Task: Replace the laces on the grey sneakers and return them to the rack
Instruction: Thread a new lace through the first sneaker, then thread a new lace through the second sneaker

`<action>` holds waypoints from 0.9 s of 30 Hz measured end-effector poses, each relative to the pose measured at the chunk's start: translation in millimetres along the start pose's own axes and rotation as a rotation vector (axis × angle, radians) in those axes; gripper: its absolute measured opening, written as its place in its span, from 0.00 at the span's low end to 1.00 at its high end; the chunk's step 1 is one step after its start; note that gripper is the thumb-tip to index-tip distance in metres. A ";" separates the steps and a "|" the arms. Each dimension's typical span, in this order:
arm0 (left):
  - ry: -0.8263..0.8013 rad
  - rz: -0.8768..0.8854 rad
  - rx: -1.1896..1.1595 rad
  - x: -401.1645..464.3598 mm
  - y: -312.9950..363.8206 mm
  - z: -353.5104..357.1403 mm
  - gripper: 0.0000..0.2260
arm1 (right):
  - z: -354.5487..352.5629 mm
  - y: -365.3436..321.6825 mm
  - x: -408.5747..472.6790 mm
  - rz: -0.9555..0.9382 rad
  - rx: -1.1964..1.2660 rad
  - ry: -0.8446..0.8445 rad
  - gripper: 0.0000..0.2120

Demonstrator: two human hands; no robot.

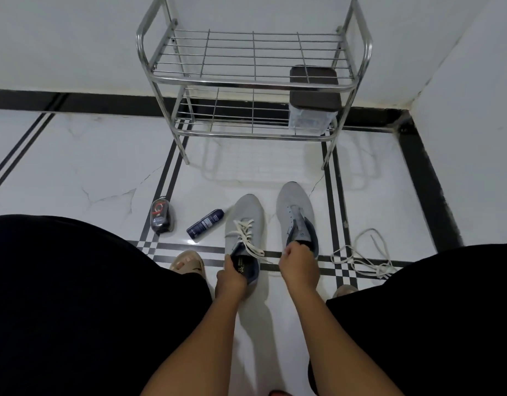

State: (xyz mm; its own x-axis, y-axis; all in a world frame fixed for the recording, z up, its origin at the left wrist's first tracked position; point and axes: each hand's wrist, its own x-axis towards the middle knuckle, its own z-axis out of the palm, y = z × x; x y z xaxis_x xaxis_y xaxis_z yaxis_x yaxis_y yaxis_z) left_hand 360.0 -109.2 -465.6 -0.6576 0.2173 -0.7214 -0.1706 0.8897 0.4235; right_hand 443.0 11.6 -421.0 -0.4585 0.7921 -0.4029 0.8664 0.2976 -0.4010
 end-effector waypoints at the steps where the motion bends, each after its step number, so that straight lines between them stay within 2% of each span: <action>1: 0.002 -0.002 -0.008 -0.3 0.9 -0.4 0.31 | -4.4 3.5 4.9 -0.012 -0.044 0.030 0.11; 5: 0.078 0.001 -0.039 -4.2 1.6 4.5 0.29 | -0.4 22.7 10.8 -0.019 -0.289 -0.204 0.20; 8: 0.292 0.046 -0.089 -13.2 11.8 4.2 0.23 | 9.6 29.5 1.2 -0.062 -0.262 -0.169 0.15; 10: 0.462 0.201 -0.139 -20.5 25.8 4.5 0.18 | 11.7 29.8 -3.3 -0.025 -0.229 -0.220 0.14; 12: 0.533 0.369 -0.178 -23.8 40.0 5.7 0.14 | 10.0 27.7 -5.8 0.027 -0.270 -0.390 0.15; 14: 0.434 0.463 -0.207 -21.8 53.9 13.0 0.11 | 4.7 26.7 -7.1 0.084 -0.298 -0.576 0.19; 15: 0.341 0.508 -0.199 -19.9 59.3 19.4 0.10 | 1.1 27.6 -7.2 0.086 -0.265 -0.598 0.19; 18: 0.154 0.617 -0.060 -15.5 63.3 38.7 0.10 | -24.8 23.9 -1.3 0.029 -0.142 -0.402 0.14; 21: 0.132 0.567 0.064 -12.5 55.9 56.3 0.14 | -78.0 11.6 25.8 0.044 -0.100 -0.200 0.12; 24: 0.021 0.483 0.126 -8.8 51.4 65.9 0.21 | -148.6 -14.2 63.2 0.052 -0.065 -0.160 0.12; 27: -0.024 0.492 0.188 -8.1 56.4 68.5 0.24 | -224.2 -44.5 77.6 -0.092 -0.172 -0.147 0.11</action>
State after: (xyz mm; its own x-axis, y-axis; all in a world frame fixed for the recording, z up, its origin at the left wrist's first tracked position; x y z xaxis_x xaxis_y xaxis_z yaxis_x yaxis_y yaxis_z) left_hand 405.9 -33.3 -473.5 -0.6091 0.6349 -0.4753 0.2904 0.7362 0.6113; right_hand 413.2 179.4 -249.9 -0.5504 0.6751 -0.4911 0.8346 0.4614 -0.3011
